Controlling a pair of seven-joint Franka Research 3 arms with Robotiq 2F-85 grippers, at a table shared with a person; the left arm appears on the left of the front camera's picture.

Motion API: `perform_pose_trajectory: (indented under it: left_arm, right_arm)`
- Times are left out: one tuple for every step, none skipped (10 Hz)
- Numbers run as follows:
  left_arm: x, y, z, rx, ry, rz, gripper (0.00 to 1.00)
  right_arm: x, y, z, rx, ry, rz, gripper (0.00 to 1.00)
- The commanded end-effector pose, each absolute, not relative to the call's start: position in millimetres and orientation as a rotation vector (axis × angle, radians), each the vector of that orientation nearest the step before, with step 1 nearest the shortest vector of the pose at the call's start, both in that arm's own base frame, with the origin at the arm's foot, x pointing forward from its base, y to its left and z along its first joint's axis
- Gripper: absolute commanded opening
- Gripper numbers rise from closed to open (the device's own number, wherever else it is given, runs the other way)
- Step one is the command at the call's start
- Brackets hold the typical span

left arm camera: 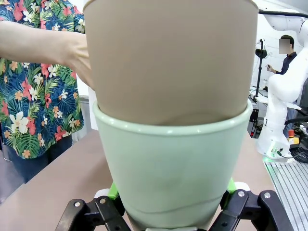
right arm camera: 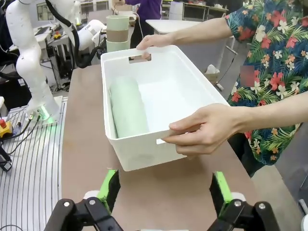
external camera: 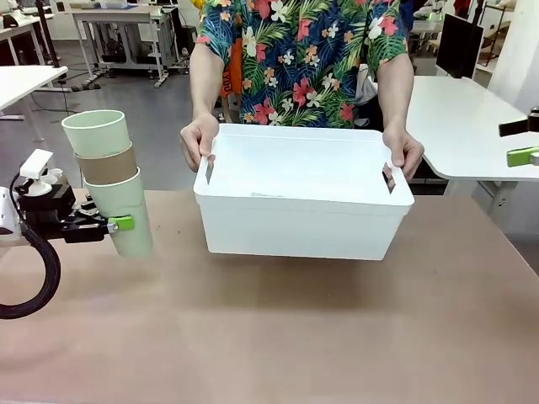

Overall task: Stack the cups and store them in the basket.
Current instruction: Place the stack of Reusable plastic cups into the Pantry Basket.

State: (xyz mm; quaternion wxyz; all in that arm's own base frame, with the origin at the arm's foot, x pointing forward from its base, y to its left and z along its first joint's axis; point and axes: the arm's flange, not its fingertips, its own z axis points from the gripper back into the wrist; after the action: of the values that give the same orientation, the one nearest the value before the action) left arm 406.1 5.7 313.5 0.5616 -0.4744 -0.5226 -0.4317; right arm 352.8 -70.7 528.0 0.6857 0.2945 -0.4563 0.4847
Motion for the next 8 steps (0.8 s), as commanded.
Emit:
perform_pose_trajectory:
  left_arm:
    - [405.6, 5.3, 318.3, -1.119, -1.242, -1.022, 0.87]
    - [405.6, 5.3, 318.3, -1.119, -1.242, -1.022, 0.87]
    - [405.6, 5.3, 318.3, -1.119, -1.242, -1.022, 0.87]
    - [405.6, 5.3, 318.3, -1.119, -1.242, -1.022, 0.87]
    - [405.6, 5.3, 318.3, -1.119, -1.242, -1.022, 0.87]
    - [405.6, 5.3, 318.3, -1.119, -1.242, -1.022, 0.87]
    - [405.6, 5.3, 318.3, -1.119, -1.242, -1.022, 0.87]
    - [405.6, 5.3, 318.3, -1.119, -1.242, -1.022, 0.87]
  right_arm:
    - [354.1, -71.7, 532.2, 0.682, -1.046, 1.07, 1.0]
    - [354.1, -71.7, 532.2, 0.682, -1.046, 1.07, 1.0]
    - [354.1, -71.7, 532.2, 0.682, -1.046, 1.07, 1.0]
    - [354.1, -71.7, 532.2, 0.682, -1.046, 1.07, 1.0]
    - [354.1, -71.7, 532.2, 0.682, -1.046, 1.07, 1.0]
    - [354.1, -71.7, 532.2, 0.682, -1.046, 1.07, 1.0]
    - [354.1, -71.7, 532.2, 0.682, -1.046, 1.07, 1.0]
    - [354.1, -71.7, 532.2, 0.682, -1.046, 1.07, 1.0]
